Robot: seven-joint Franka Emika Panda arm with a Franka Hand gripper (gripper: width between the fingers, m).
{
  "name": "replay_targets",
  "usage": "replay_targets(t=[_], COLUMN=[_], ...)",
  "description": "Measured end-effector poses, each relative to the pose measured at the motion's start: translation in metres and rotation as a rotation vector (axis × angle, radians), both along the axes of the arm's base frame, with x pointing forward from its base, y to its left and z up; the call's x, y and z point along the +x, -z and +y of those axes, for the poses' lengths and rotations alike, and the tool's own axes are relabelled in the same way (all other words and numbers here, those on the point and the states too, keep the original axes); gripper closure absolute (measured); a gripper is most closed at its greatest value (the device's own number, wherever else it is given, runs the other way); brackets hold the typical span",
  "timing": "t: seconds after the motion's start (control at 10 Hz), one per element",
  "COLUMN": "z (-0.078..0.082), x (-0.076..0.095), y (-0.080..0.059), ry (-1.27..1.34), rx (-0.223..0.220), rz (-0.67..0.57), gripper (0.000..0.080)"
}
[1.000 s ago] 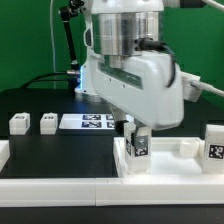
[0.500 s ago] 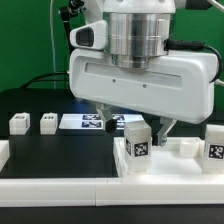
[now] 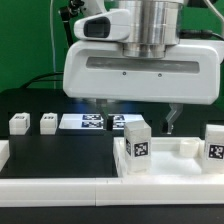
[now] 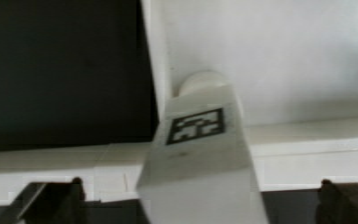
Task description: Assemble square table
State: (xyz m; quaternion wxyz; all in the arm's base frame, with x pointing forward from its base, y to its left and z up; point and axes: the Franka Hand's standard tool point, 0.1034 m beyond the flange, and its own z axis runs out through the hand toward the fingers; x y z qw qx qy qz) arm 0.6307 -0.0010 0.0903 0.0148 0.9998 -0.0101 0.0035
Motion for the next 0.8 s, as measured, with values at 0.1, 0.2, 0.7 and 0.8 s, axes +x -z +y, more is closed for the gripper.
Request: replay_targets(t=[0.1, 0.2, 0.7, 0.8], z=[0.0008, 0.0011, 0.0026, 0.0028], x=[-0.0004, -0.0005, -0.0011, -0.0013], y=[0.001, 0.0012, 0.0023, 0.0024], ry=[-0.052, -0.04, 0.239, 0.31], rx=[0.0, 0.001, 0.005, 0.005], rz=[0.003, 0.003, -0.002, -0.003], gripper=[0.015, 0.015, 0.0508, 0.0508])
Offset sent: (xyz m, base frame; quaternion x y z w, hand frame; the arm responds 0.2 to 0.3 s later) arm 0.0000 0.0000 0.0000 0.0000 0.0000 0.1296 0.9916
